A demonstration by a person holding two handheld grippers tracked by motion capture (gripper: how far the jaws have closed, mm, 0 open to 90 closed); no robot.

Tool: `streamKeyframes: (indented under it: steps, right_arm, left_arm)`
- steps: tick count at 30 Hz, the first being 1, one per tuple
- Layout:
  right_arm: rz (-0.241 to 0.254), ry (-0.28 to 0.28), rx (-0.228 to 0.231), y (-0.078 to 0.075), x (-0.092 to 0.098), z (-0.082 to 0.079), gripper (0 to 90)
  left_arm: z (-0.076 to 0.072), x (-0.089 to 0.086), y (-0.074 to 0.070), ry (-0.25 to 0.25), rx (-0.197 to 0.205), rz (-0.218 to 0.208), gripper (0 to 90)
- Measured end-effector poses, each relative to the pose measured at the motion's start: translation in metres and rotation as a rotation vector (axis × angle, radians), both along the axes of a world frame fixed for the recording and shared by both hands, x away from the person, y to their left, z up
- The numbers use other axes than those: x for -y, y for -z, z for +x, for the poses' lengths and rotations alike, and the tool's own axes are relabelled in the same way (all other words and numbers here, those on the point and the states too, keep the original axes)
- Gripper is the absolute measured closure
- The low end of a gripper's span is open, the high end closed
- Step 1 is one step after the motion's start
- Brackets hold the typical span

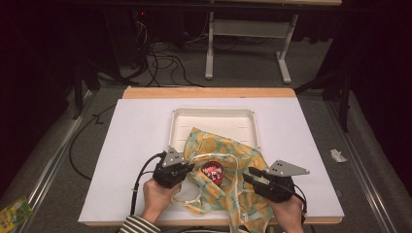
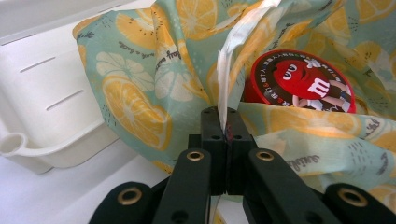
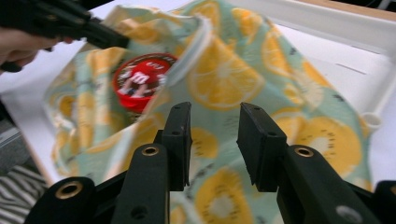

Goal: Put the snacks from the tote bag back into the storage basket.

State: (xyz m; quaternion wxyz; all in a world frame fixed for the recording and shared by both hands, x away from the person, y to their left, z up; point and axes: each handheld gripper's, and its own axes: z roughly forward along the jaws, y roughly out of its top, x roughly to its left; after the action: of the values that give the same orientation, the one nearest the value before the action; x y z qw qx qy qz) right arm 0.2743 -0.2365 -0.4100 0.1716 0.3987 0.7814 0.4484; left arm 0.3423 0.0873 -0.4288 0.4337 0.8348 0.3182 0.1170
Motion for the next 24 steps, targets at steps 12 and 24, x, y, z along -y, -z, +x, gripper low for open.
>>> streamKeyframes:
  steps: [12,24]
  right_arm:
    - [0.038,-0.047,0.017,-0.011,-0.016,-0.017,58.8]
    - [-0.017,-0.064,-0.033,-0.004,-0.033,0.003,76.4]
  left_arm:
    - [0.0,0.001,0.001,-0.002,0.001,-0.004,90.0]
    - [-0.002,-0.002,-0.002,-0.002,0.013,0.001,89.9]
